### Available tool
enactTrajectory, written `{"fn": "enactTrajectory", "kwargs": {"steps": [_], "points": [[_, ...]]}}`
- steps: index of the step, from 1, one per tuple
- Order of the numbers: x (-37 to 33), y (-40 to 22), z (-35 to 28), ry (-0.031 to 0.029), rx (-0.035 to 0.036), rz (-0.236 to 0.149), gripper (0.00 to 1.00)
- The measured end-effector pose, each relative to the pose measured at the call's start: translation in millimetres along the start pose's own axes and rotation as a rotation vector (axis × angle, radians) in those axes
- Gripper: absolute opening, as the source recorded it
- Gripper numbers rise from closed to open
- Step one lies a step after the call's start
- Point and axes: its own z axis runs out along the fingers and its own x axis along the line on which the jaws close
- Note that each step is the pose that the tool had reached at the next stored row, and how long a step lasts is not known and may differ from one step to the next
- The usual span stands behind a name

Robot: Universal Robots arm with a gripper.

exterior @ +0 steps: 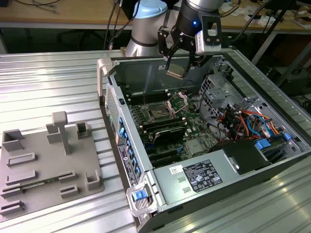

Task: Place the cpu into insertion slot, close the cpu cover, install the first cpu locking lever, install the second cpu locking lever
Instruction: 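Place the cpu into insertion slot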

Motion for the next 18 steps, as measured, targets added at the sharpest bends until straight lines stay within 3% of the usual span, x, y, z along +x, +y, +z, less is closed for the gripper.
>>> {"fn": "enactTrajectory", "kwargs": {"steps": [18], "points": [[1.5,-1.1,0.0,-0.0022,-0.0005,0.025,0.55]]}}
